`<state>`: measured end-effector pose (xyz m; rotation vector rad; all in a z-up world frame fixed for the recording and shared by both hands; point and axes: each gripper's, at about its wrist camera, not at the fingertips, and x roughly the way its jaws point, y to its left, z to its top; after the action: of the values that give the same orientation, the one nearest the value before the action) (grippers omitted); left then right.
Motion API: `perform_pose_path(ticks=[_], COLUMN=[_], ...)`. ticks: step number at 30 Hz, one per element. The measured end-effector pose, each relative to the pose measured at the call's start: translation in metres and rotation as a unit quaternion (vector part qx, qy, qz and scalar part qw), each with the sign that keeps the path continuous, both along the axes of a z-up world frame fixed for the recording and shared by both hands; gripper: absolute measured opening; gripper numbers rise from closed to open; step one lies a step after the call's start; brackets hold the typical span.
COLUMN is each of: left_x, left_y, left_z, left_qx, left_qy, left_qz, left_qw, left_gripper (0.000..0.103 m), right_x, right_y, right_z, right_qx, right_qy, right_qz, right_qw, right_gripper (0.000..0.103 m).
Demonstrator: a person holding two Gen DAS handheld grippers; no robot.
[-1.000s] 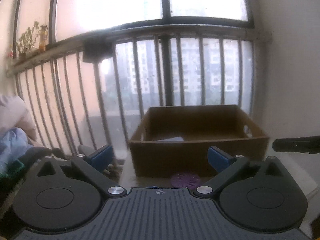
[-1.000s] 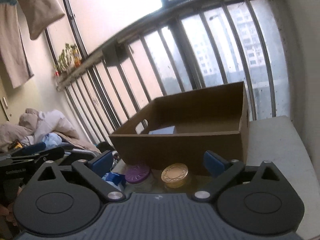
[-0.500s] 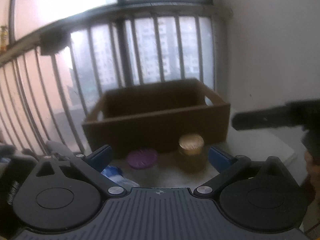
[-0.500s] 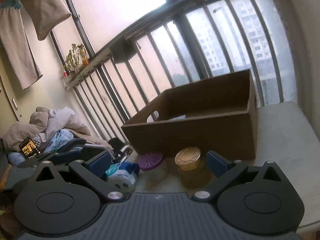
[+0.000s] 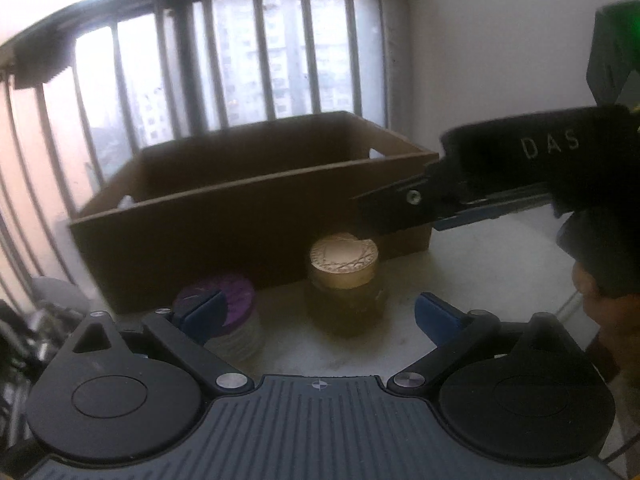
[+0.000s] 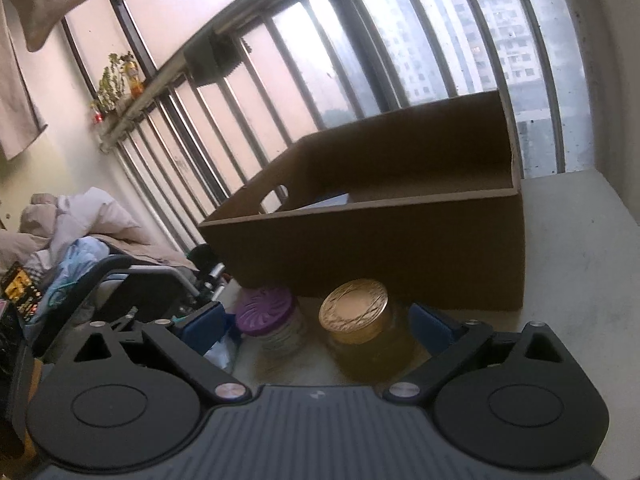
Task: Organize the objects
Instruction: 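Move the right gripper to the gold-lidded glass jar and close on it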
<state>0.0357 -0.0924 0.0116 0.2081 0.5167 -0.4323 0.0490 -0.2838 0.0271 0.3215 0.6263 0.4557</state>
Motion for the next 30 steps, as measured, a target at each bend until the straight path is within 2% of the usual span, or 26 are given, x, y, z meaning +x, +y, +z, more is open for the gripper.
perform_pose_path(ticks=[7,9,16,23,30], left_x=[0.031,0.038,0.049,0.041,0.032], left_y=[-0.022,-0.024,-0.03,-0.031,-0.03], left_z=[-0.028,-0.035,-0.052,-0.058,-0.057], left_qx=[0.006,0.002,-0.001,0.004,0.004], left_qy=[0.027,0.039,0.054,0.049,0.052], left_qz=[-0.014,-0.015,-0.017,-0.018,-0.023], left_qw=[0.9995,0.9991,0.9984,0.9986,0.9984], left_gripper=[0.088,0.083,0.073,0.073,0.073], right_x=[0.029,0.036,0.053,0.054,0.047], right_y=[0.003,0.004,0.008,0.009,0.009], right_z=[-0.019,-0.025,-0.037,-0.037,-0.034], right_qx=[-0.031,-0.037,-0.039,-0.044,-0.051], right_qy=[0.03,0.04,0.061,0.056,0.058], right_qz=[0.006,0.01,0.029,0.033,0.036], right_qw=[0.999,0.998,0.997,0.997,0.996], right_gripper=[0.093,0.086,0.072,0.067,0.067])
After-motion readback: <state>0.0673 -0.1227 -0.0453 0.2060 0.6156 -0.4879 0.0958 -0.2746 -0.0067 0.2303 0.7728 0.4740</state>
